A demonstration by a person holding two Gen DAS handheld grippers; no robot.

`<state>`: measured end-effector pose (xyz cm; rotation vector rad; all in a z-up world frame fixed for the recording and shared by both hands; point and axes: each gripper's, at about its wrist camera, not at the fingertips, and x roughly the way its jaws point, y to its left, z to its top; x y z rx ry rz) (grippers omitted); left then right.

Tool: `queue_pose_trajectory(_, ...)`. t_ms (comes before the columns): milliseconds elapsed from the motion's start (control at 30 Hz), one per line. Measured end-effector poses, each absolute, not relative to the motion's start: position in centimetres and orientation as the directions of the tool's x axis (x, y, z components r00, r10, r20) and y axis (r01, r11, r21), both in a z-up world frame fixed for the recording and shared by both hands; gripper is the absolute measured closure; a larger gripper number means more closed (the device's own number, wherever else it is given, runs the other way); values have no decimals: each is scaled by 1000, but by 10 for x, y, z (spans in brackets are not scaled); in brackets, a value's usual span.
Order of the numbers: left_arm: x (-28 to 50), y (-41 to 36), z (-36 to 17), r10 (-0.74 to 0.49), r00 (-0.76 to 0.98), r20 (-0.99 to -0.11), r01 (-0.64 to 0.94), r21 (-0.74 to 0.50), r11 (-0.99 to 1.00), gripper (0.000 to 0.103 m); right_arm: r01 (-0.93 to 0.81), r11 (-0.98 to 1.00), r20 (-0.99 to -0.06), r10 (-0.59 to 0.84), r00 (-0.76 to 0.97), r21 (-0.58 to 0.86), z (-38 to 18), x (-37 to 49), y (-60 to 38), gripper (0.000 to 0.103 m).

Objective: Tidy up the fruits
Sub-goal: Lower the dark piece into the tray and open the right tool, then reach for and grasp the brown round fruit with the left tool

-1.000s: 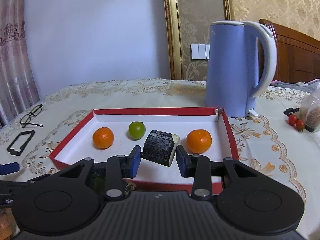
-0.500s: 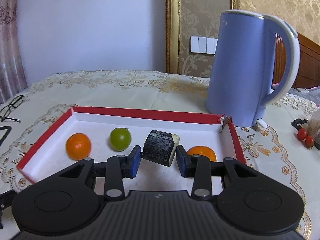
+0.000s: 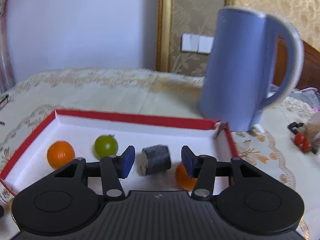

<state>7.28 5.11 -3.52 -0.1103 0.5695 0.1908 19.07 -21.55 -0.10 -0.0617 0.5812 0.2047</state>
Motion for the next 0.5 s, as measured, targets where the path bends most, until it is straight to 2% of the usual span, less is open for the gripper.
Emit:
queue_pose_trajectory(200,69,48,-31,40,858,-513,-103,-96,990,0,-175,980,-421,198,885,93,23,123,-250,53)
queue_pose_trajectory(300,73,49,-32,-33,845,-534,-44,-131,990,0,-131,975,-365,189,911,179,16,93,-268,53)
queue_pose_trajectory(367,77,49,-34,-53,830,-555,-36,-149,988,0,-100,966,-346,180,921,236,6,85,-277,53)
queue_pose_trajectory(500,84,44,-35,-73,795,-602,-28,-158,987,0,-118,896,-368,291,883,427,-15,94,-298,53)
